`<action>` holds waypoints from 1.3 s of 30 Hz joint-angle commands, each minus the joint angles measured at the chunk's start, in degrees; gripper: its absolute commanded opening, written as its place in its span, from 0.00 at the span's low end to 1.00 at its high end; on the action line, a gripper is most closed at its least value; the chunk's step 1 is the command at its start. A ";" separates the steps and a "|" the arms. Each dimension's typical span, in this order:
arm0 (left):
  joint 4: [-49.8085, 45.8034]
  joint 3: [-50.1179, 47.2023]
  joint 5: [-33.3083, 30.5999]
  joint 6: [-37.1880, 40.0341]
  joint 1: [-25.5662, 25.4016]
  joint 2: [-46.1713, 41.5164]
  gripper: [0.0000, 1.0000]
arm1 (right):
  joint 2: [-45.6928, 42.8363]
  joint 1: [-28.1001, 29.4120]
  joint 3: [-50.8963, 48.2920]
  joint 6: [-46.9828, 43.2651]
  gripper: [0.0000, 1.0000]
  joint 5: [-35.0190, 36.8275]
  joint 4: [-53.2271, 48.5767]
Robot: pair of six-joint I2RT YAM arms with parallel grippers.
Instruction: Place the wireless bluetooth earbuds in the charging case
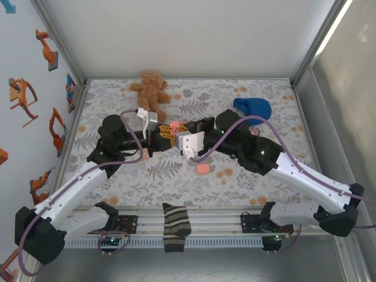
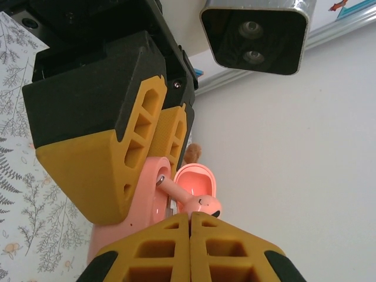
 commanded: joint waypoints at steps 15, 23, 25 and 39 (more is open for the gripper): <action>-0.37 1.90 2.52 1.94 0.71 0.18 0.04 | 1.15 3.15 2.67 -5.45 0.06 4.75 -2.48; -0.03 1.81 2.48 1.85 0.65 0.58 0.04 | 1.20 3.55 2.79 -5.33 0.09 2.46 -4.19; 0.08 1.72 2.52 1.85 0.65 0.59 0.04 | 1.38 3.58 2.63 -5.27 0.12 2.43 -4.08; 5.53 -0.28 1.68 0.40 0.67 0.28 0.04 | -0.03 3.62 2.18 -2.49 0.28 1.60 -2.19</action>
